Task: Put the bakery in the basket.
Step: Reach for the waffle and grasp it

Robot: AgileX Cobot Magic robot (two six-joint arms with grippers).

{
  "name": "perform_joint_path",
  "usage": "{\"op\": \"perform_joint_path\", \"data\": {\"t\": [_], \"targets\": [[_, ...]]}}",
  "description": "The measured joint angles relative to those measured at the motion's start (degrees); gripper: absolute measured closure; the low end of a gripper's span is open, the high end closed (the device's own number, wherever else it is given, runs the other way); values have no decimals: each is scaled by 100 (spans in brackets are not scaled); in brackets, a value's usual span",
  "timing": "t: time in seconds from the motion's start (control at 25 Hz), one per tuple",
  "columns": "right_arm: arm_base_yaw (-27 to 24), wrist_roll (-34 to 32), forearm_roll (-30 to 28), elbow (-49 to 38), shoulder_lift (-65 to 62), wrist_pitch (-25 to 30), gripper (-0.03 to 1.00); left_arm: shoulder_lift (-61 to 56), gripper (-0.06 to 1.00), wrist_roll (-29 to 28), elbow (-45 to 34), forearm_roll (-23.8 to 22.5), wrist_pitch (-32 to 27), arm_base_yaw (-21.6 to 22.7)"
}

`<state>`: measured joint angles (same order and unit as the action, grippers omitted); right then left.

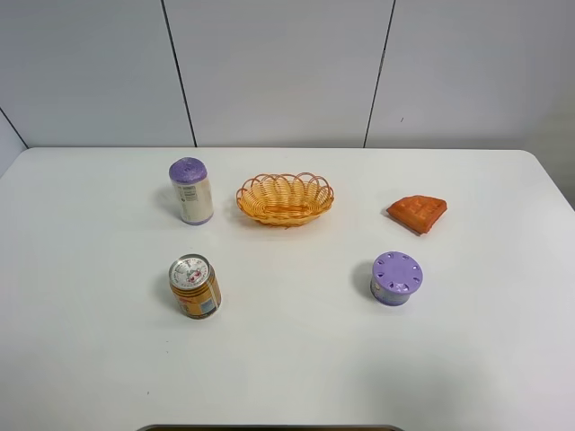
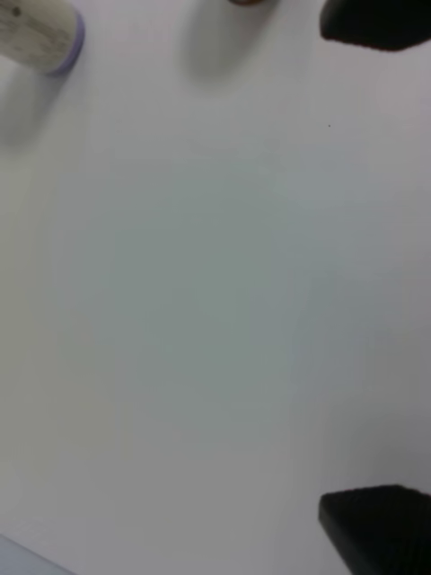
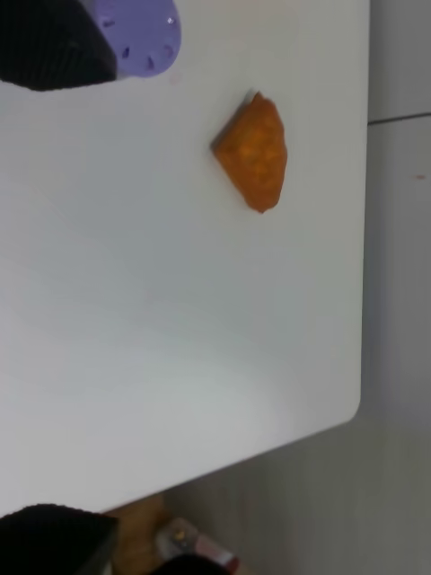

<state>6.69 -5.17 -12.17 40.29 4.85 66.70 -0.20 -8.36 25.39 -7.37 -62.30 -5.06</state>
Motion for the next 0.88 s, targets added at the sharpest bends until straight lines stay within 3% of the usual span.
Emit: {"op": "perform_joint_path", "data": {"t": [0.2,0.52,0.88], "targets": [[0,590,-12,656,1129,255,6,0,-4,0,0,0,0,0],[0,1030,-12,1654,3014,254,6,0,-4,0,0,0,0,0],[0,2022,-12,2757,4735,318,6,0,-4,0,0,0,0,0]]}}
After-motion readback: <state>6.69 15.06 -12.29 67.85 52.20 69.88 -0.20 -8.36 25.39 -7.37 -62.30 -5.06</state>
